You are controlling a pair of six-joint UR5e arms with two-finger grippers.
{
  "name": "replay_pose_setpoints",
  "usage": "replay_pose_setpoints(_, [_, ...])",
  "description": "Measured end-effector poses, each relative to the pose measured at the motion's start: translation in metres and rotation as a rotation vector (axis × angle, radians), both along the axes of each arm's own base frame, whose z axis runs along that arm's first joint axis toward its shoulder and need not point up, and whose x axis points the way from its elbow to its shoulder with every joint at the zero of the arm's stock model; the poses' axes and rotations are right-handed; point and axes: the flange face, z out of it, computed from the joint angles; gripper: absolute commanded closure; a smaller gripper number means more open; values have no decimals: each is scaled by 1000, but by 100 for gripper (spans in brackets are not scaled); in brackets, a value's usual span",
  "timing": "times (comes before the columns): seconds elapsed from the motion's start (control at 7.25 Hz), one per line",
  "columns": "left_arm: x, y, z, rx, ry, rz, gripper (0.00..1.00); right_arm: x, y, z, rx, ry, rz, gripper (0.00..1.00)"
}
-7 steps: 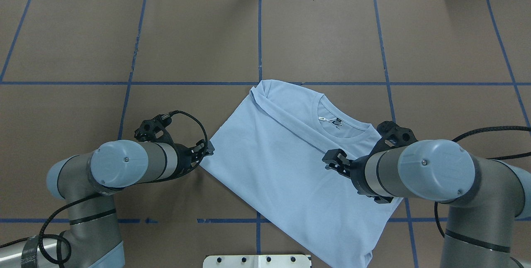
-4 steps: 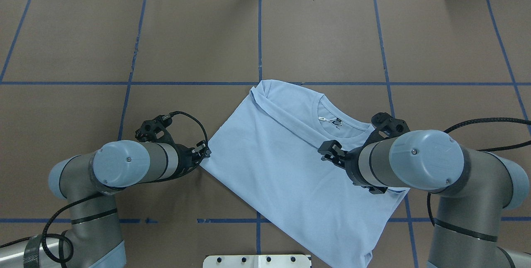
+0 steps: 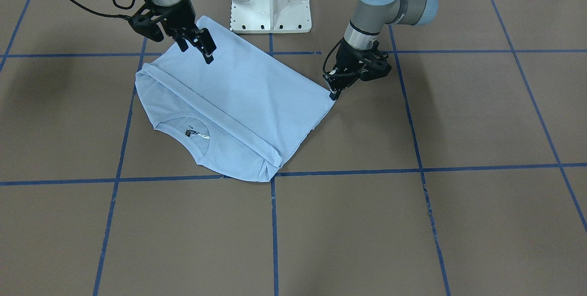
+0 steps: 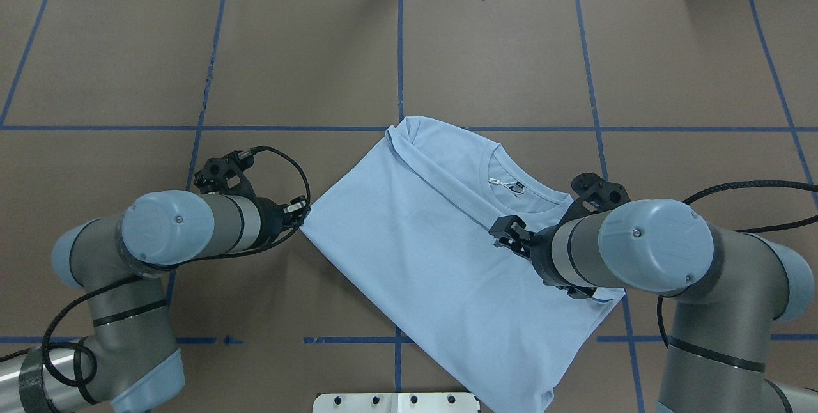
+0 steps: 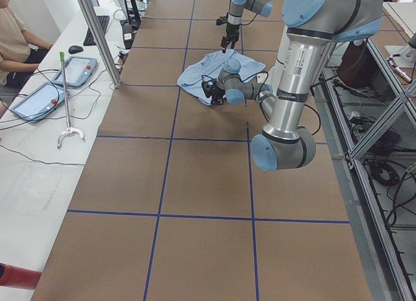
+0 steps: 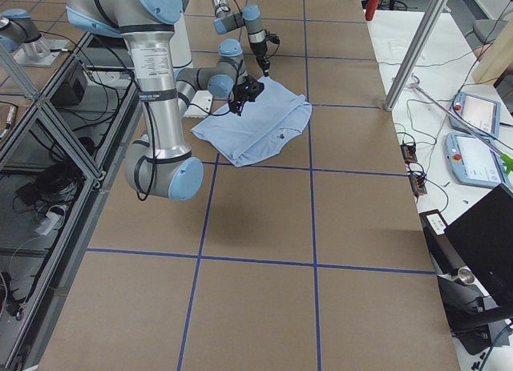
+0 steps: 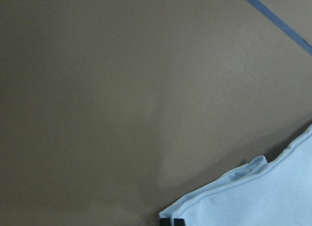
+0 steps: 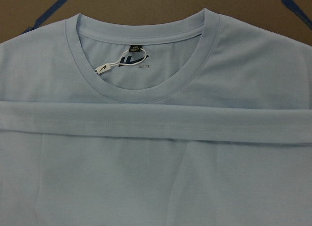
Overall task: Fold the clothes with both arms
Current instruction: 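Grasp the shirt edges with both grippers and rotate it square on the table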
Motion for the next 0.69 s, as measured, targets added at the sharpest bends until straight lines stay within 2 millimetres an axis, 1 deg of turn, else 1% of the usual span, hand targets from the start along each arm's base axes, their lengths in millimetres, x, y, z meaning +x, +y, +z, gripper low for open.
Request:
replay_pose_setpoints(0.14, [-17, -23, -1, 80, -39, 5, 100, 0, 0, 0, 1, 0, 2, 0])
replay_pose_setpoints(0.28, [-25, -56, -4, 129, -72, -12, 100, -1, 0, 0, 3, 0, 3, 0])
replay_pose_setpoints(0.41, [-18, -98, -9, 142, -98, -46, 100, -1, 0, 0, 6, 0, 5, 0])
replay_pose_setpoints(0.69, [4, -186, -13, 128, -145, -116, 100, -2, -3, 2, 24, 10, 27, 0])
